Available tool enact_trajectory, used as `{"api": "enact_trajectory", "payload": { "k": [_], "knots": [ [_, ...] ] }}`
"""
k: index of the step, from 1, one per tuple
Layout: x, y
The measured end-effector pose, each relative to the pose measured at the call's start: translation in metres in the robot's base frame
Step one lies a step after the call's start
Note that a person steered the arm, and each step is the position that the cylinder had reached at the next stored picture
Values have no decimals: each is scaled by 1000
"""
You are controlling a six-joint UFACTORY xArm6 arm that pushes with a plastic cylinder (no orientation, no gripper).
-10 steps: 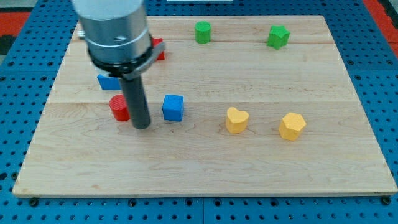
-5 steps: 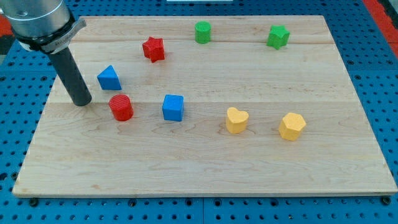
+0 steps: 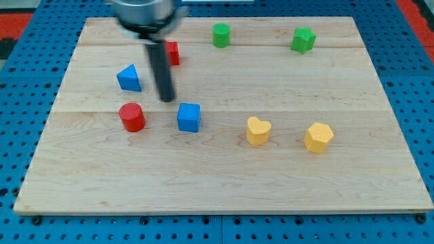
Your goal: Slightly push the red circle to the bottom of the triangle
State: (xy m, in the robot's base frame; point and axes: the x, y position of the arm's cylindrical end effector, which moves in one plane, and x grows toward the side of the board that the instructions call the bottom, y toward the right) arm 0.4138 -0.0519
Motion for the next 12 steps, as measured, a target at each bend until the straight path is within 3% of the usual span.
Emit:
{"api": "enact_trajectory", "payload": {
  "k": [1,5,6,7,9,10,11,12],
  "knots": [
    [-1,57],
    [-1,6],
    [-1,-62],
    [39,-74],
    [62,-46],
    [84,-89],
    [76,-121],
    [91,-121]
  ]
}}
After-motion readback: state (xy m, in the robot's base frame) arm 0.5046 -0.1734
